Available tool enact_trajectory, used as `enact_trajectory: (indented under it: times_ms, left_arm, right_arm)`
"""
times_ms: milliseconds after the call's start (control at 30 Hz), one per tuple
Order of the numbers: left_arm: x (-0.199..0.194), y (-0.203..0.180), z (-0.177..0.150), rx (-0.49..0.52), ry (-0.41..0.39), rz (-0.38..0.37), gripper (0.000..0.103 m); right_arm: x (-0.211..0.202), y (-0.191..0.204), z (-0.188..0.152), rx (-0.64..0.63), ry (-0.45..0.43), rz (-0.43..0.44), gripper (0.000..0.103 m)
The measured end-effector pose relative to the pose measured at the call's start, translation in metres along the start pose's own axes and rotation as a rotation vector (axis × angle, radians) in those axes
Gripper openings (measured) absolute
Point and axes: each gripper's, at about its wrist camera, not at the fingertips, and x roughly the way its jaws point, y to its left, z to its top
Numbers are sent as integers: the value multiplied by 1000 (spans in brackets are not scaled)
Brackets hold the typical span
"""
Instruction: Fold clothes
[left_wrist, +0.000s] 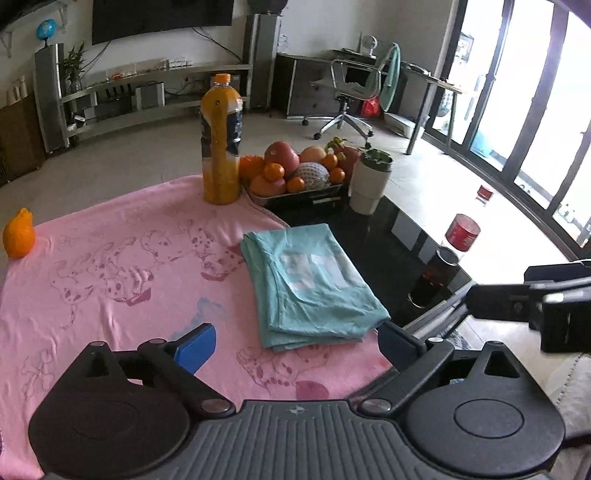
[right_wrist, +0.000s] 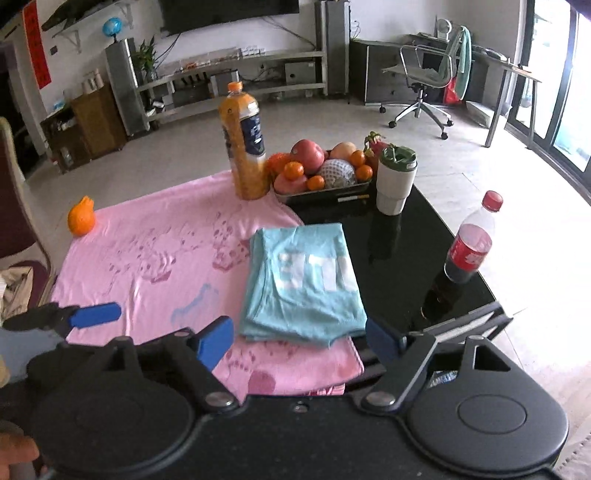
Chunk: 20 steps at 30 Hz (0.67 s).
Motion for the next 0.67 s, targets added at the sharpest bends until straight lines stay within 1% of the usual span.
enact_trajectory:
  times_ms: [67, 133, 200, 300, 467, 667]
  left_arm:
    - [0, -2, -4, 8, 4, 5, 96]
    - [6, -3, -9, 10, 28, 2, 95]
    - [13, -2, -13, -5, 62, -19, 95]
    - [20, -2, -18, -14, 92, -35, 95]
    - [22, -3, -20, -15, 83, -30, 96]
    - [22, -1, -19, -19, 74, -2, 95]
  right_arm:
    - [-2, 4, -8, -11, 12, -3, 83]
    - [0, 6, -16, -10, 24, -10, 84]
    - [3, 5, -21, 4, 34, -17, 84]
    - [8, 2, -30, 25, 50, -27, 84]
    - [8, 1, -39, 39, 54, -36, 84]
    - [8, 2, -41, 47, 44, -40, 84]
